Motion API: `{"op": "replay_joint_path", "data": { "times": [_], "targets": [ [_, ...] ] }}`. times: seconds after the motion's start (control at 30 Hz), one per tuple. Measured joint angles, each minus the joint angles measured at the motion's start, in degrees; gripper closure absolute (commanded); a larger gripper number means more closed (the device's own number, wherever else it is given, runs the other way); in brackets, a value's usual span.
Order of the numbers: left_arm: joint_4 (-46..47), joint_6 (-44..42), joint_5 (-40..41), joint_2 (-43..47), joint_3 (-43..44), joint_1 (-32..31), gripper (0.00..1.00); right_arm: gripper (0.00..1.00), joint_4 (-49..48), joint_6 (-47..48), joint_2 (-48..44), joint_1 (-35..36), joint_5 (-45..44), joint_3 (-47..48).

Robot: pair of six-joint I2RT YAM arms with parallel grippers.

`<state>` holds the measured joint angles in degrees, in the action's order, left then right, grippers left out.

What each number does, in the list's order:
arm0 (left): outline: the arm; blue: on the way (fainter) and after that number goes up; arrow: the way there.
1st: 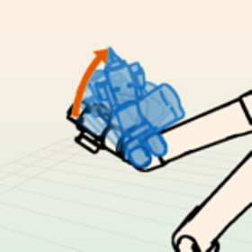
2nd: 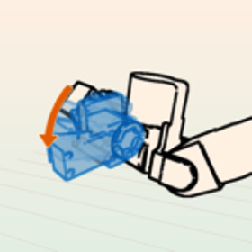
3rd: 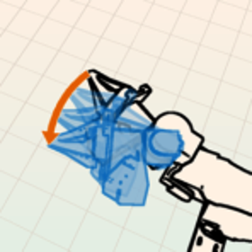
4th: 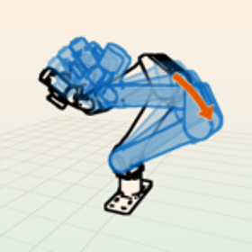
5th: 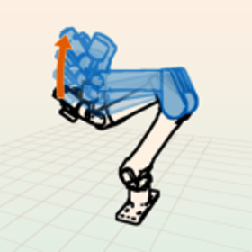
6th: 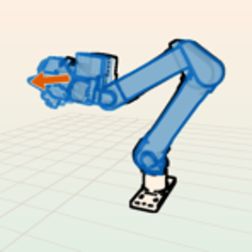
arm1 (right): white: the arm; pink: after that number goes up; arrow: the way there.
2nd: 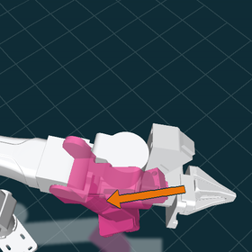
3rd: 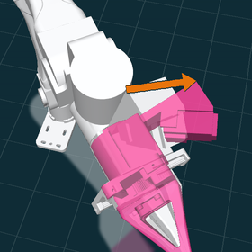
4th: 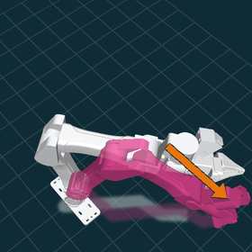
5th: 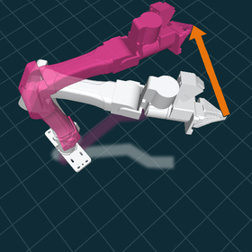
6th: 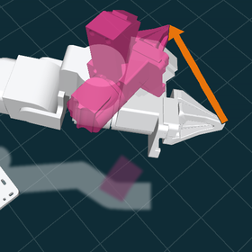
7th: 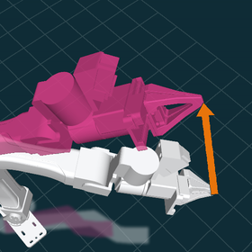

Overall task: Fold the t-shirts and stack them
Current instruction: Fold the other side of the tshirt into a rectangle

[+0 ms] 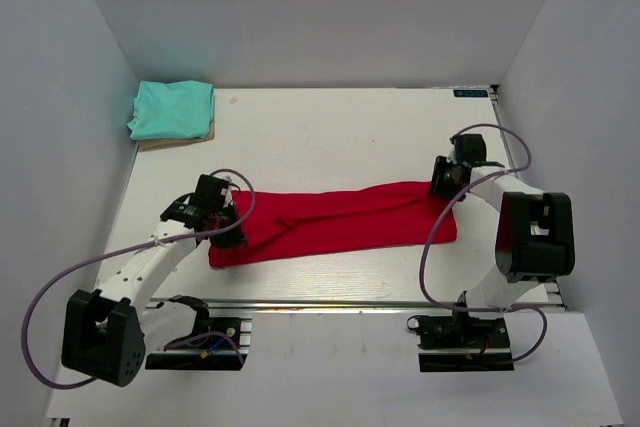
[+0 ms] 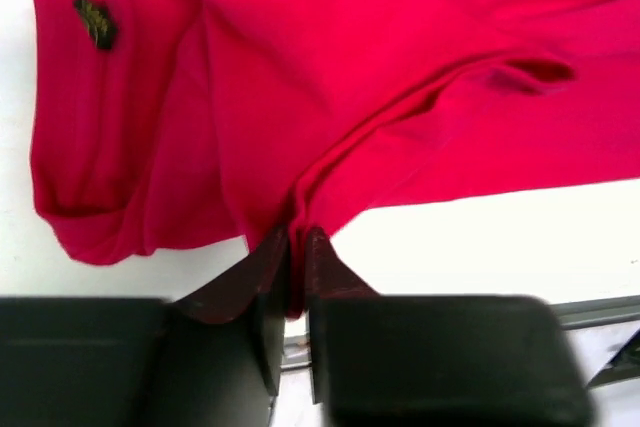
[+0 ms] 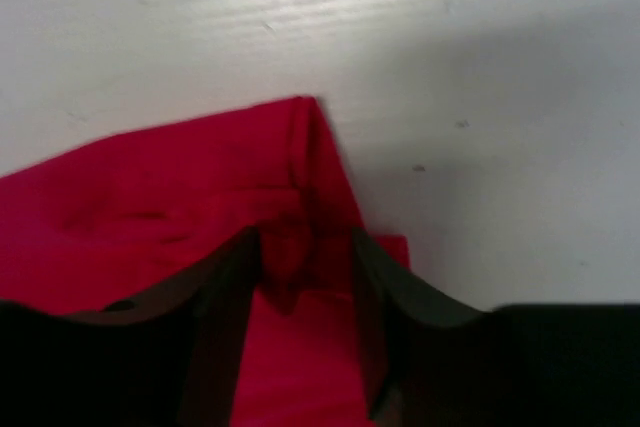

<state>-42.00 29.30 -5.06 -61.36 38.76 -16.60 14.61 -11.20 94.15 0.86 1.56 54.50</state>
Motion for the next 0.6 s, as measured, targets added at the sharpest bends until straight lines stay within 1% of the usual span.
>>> {"op": "replay_joint_path", "data": {
  "times": [0.03,0.07,0.1,0.13,0.17,0.2,0.3,0.4,0.5,0.6],
  "targets": [
    [-0.6,0.3,0.0,-1.0,0.0,0.0,0.67,0.43,0.1,-0.6,-0.5,0.0,-1.0,-1.2],
    [-1.4,0.5,0.1,-1.8,0.0,0.0,0.47,0.23,0.3,-1.5,-1.3,0.0,-2.2,-2.3],
    [-2.2,0.3,0.2,-2.3,0.0,0.0,0.38,0.13,0.4,-2.6,-2.5,0.0,-3.1,-3.4],
    [-3.1,0.7,0.4,-2.6,0.2,0.0,0.29,0.10,0.6,-3.3,-4.3,0.0,-4.7,-4.6],
    [-4.0,0.7,0.4,-2.7,0.4,0.0,0.19,0.10,1.1,-3.8,-6.2,-0.2,-5.9,-5.3],
    [-4.8,0.8,0.6,-2.6,0.7,0.0,0.01,0.10,1.7,-4.2,-8.3,-0.5,-7.1,-5.6],
    [-6.1,0.5,0.9,-1.6,2.3,0.0,0.00,0.10,1.8,-5.0,-13.0,-1.5,-10.1,-5.4],
    [-5.6,-0.1,1.0,-0.4,4.4,0.0,0.00,0.10,1.9,-5.0,-13.9,-1.9,-9.8,-4.5],
    [-3.2,-1.1,0.6,-0.6,6.1,0.0,0.00,0.10,1.6,-4.5,-13.8,-1.6,-3.8,-4.3],
    [1.5,-2.6,-1.5,-2.4,6.7,0.0,0.00,0.10,-0.4,-3.1,-13.7,-0.2,3.4,-4.4]
  ]
}}
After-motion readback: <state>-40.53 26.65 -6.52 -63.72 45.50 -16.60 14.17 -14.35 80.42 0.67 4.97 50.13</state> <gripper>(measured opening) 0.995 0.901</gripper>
